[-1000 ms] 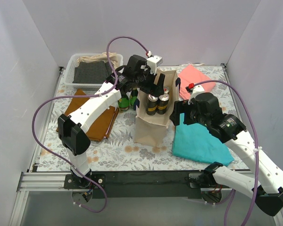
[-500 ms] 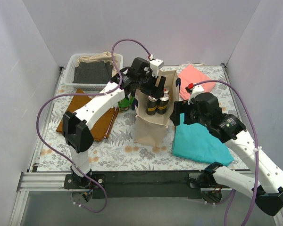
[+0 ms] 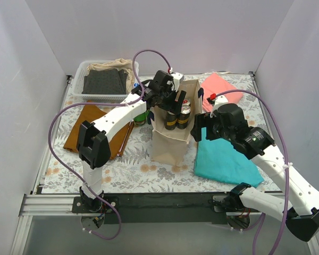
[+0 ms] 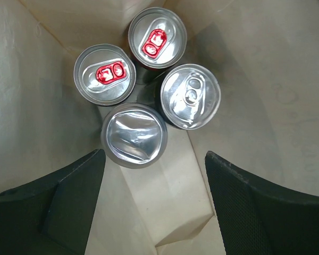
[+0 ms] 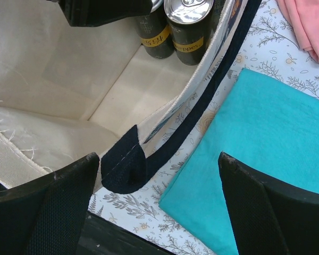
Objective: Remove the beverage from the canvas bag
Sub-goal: Take out the drink from the canvas bag.
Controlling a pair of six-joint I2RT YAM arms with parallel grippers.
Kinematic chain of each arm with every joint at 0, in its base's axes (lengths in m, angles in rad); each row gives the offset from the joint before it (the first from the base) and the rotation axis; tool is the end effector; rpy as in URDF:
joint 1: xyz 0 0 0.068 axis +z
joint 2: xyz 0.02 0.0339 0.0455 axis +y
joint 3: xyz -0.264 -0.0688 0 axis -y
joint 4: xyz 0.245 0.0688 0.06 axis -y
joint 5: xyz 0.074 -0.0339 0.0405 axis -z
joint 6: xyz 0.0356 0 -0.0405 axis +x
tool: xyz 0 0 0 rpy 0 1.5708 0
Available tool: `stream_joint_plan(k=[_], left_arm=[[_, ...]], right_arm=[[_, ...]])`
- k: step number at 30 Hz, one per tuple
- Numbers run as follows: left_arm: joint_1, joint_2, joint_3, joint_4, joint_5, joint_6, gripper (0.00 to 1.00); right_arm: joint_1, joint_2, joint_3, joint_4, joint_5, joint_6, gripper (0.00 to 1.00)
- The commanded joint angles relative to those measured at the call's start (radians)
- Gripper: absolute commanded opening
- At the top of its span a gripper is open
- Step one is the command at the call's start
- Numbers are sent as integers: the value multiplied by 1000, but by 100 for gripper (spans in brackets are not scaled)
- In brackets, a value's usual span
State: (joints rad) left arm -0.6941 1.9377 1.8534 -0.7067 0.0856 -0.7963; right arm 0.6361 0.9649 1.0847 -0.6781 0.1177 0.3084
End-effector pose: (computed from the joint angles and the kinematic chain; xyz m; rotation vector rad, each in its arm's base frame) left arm 0.3369 -0.2844 0.3212 -0.0842 2.5121 -0.7794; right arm 0.1621 0.1145 0.3614 -0.2820 2.1370 0.4303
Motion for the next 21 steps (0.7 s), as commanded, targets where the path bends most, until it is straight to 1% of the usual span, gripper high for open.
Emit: stream_joint_plan(k=[1, 5, 6, 7, 11, 15, 18, 21], left_arm=[[-1, 0, -10, -22, -63, 3, 74], [-1, 15, -17, -22, -67, 2, 74], [-1, 15, -20, -20, -69, 0, 75], [-1, 17, -23, -16, -70, 0, 80], [-1, 18, -33, -5, -63, 0, 80], [-1, 36, -23, 16, -37, 8, 83], [-1, 52, -17, 0, -50, 12, 84], [-1, 56, -26, 18, -61, 12, 85]], right_arm=[[-1, 6, 37, 8, 19, -25, 97], [-3, 5, 34, 8, 23, -23, 97], [-3, 5, 34, 8, 23, -23, 97], [-3, 6, 34, 8, 25, -25, 97], [-1, 12, 35, 8, 25, -23, 97], [-4, 14, 34, 8, 25, -23, 97], [-3, 15, 35, 6, 25, -23, 97], [-3, 14, 32, 11, 30, -19, 97]])
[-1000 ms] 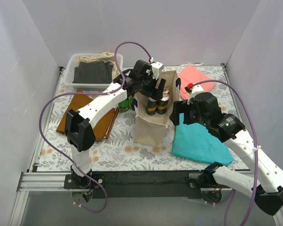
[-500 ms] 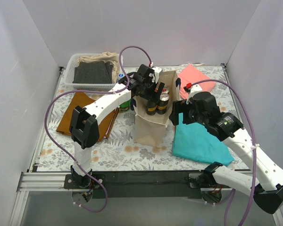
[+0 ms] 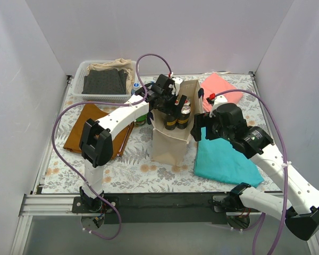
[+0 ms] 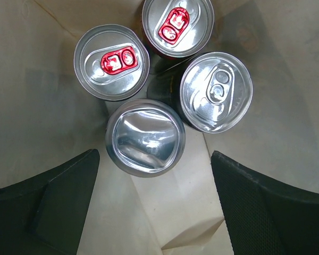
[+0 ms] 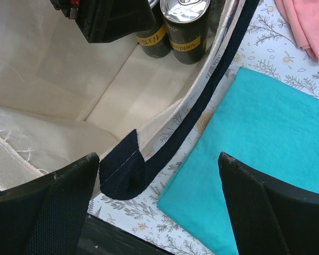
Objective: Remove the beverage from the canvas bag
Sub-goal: Take out the drink from the canvas bag.
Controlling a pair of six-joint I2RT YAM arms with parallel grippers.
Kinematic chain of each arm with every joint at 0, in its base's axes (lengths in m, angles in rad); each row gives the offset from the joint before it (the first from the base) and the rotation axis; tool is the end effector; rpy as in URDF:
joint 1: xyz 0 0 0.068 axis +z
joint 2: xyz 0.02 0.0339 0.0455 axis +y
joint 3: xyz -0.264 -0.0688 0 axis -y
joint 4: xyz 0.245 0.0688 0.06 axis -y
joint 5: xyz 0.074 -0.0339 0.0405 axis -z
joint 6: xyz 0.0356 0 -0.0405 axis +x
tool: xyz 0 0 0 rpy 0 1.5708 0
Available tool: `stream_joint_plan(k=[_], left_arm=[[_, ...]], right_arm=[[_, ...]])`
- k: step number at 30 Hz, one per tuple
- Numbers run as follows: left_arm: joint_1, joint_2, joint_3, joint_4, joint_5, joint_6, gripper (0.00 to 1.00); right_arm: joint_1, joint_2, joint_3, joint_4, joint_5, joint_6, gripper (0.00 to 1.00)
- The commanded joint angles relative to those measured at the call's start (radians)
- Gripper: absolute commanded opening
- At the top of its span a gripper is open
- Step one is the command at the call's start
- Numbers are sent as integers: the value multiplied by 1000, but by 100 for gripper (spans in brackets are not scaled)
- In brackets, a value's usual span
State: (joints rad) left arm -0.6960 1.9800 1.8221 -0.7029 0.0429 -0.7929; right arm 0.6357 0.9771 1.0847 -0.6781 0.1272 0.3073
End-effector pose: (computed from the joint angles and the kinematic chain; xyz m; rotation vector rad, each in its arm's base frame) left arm 0.3427 -0.2883 0.2933 -0.1038 2.5610 -0.6842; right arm 0.1648 0.1160 0.3593 -0.2794 2.1469 0.4143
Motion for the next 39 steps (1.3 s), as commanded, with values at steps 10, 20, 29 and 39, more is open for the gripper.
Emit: stream_joint_plan(k=[10, 20, 29, 39], left_arm=[[1, 29, 25, 69, -74, -9, 85], [1, 26, 17, 85, -120, -20, 74], [1, 40, 20, 77, -133, -31, 80], [1, 49, -3, 72, -152, -35, 78]], right_arm=[[-1, 6, 32, 11, 19, -22, 97], [-2, 2, 26, 9, 28, -20, 97], [-2, 2, 23, 12, 28, -20, 97], [-2, 6, 26, 12, 28, -20, 97]])
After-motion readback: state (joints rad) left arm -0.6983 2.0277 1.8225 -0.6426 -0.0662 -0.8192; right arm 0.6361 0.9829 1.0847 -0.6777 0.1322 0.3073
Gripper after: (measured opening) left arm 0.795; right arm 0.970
